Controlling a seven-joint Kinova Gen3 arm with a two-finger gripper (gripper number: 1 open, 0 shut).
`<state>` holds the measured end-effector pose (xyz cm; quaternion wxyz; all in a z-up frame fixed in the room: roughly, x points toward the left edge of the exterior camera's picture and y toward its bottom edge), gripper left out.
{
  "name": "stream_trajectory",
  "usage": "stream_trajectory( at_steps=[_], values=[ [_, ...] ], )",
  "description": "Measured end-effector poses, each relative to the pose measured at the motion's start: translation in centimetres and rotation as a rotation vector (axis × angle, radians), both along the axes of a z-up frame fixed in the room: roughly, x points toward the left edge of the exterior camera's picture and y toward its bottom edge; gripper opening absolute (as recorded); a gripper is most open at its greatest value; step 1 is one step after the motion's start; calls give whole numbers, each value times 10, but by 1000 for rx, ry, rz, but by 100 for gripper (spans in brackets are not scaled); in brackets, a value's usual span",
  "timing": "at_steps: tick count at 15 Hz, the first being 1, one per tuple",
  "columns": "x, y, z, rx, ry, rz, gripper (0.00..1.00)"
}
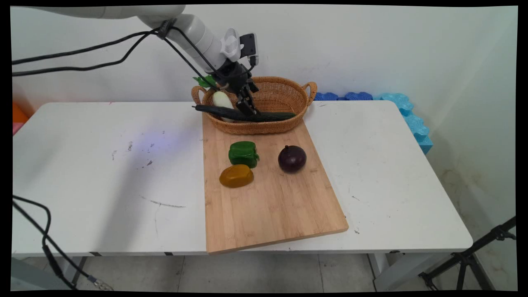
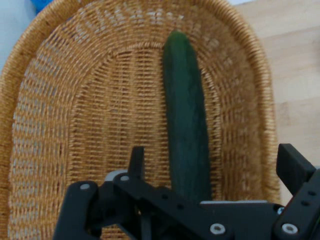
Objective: Pick up the cucumber from the vegetable basket
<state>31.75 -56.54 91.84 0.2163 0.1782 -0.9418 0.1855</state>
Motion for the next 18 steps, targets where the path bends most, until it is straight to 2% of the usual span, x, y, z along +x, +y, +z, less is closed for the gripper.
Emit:
stream_trajectory(
  at_steps=[6,18],
  values=[
    [11,-24,-16,32,-36,-3,100],
    [19,-39,-41,97,-61,14,100]
  ],
)
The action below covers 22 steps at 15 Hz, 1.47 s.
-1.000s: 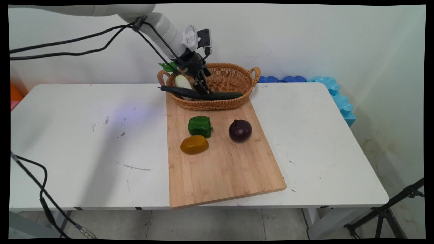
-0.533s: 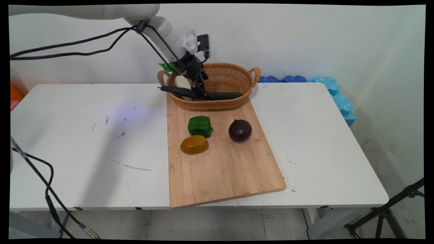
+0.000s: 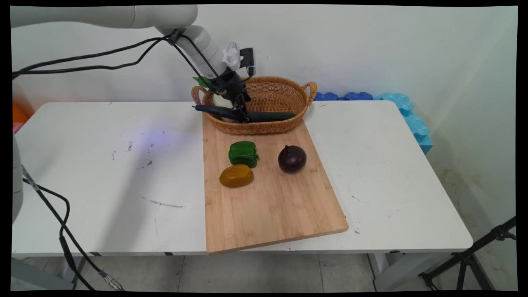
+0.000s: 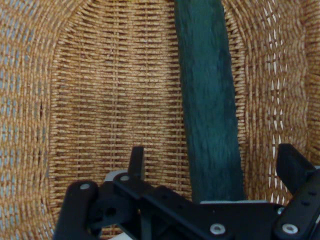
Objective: Pick up the cucumber from the vegetable basket, then place the picked object on the cutting board
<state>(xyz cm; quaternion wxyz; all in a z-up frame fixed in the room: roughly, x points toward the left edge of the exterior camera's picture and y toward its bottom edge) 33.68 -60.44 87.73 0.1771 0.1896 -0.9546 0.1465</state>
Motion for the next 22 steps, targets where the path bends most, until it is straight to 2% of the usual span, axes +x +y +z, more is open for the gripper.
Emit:
stream_trajectory(
  at_steps=[2,3,14,22],
  values=[
    [1,-2,-3,7,-4,3,100],
    [2,-2,-5,9,-7,4,0],
    [4,-4,-10,16,-20,10,0],
    [3,9,20,-37,5,42,0]
  ],
)
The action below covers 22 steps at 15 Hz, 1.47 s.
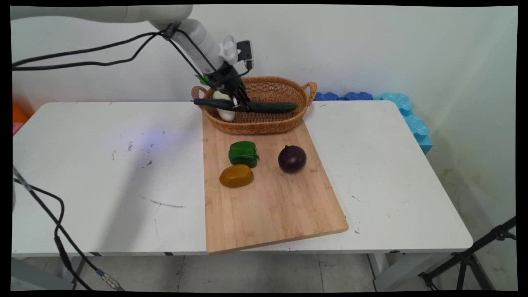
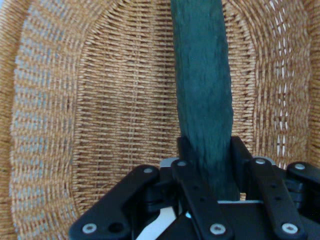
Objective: Place the picked object on the cutting board
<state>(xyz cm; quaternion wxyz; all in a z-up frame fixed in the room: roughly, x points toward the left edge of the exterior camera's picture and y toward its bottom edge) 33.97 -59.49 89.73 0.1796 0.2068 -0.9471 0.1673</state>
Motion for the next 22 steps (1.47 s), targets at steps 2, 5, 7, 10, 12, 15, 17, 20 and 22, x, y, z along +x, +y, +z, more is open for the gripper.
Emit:
stream_trajectory(
  at_steps=[2,5,7,10,12,15,17,20,22],
  values=[
    [0,8,11,-14,11,23,0],
    [2,23,30,-36,27,62,0],
    [2,32,40,-46,37,79,0],
    [1,59,63,-63,59,111,0],
    [-2,72,71,-64,69,117,0],
    [-7,96,82,-56,87,124,0],
    [-13,119,89,-37,105,126,0],
    [-23,159,90,11,139,124,0],
    [-29,180,85,47,159,126,0]
  ],
)
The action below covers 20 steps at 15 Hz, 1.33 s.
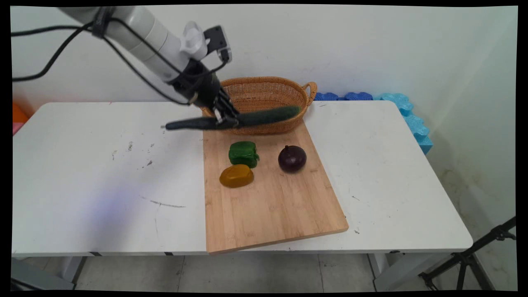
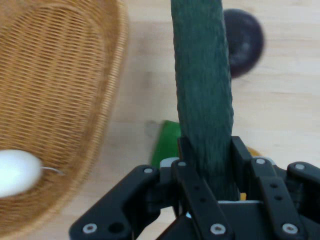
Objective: Place the picked object on the cutting board
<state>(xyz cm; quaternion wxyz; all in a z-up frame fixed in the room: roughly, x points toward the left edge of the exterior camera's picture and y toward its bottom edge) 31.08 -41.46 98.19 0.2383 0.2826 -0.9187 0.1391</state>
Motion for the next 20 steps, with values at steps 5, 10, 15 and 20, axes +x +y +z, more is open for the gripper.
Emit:
stream_trajectory(
  at_steps=[5,10,15,20],
  values=[
    [-14,44,-26,85,52,22,0],
    [-30,66,-61,134,97,39,0],
    [-44,70,-92,156,122,40,0],
    [-56,63,-130,165,130,26,0]
  ],
)
